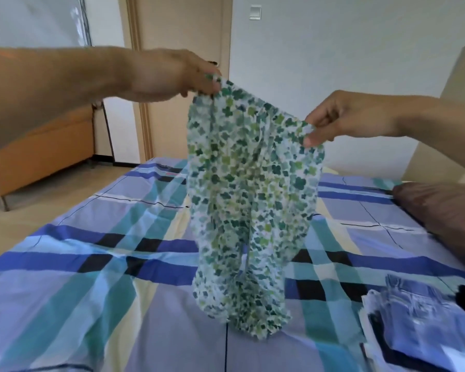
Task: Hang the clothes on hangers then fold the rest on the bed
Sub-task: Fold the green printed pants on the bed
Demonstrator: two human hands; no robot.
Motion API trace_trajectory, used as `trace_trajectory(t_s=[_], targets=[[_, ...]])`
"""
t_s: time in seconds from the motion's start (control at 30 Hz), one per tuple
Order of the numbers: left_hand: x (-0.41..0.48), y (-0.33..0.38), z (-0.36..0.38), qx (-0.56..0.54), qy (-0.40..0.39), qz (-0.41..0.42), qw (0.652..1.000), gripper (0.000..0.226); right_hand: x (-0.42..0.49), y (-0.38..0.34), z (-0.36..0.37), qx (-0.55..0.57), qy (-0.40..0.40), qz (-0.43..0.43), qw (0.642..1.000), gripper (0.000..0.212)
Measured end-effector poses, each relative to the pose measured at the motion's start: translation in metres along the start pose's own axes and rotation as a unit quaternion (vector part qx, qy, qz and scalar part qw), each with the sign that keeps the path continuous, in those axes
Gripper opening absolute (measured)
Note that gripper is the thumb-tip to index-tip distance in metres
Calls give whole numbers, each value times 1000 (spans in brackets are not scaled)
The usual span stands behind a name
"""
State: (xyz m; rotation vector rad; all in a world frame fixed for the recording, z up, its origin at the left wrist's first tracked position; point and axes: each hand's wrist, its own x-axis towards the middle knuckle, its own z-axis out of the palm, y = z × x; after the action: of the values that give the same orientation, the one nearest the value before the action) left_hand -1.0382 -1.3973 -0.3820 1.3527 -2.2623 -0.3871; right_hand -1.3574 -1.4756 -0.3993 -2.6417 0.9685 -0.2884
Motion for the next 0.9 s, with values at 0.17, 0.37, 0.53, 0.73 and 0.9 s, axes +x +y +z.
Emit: trace_trajectory(t_s=[0.17,0.37,0.53,0.73,0.9], targets=[[-8,-3,-16,-35,2,-36,999,48,-6,-6,-18,-4,136,-57,989,35],[-4,-11,-25,188,133,-7,973,49,4,-20,-37,-140,178,-58,972,30],[7,-11,-38,164,162,-39,972,47,15,-23,-52,-170,239,-67,954,28],[11,-17,-25,185,167,-21,968,39,19,-13,-46,-142,286,-69,945,28],[14,-17,-24,191,164,-6,968,47,24,-3,-49,-143,303,-60,940,28]])
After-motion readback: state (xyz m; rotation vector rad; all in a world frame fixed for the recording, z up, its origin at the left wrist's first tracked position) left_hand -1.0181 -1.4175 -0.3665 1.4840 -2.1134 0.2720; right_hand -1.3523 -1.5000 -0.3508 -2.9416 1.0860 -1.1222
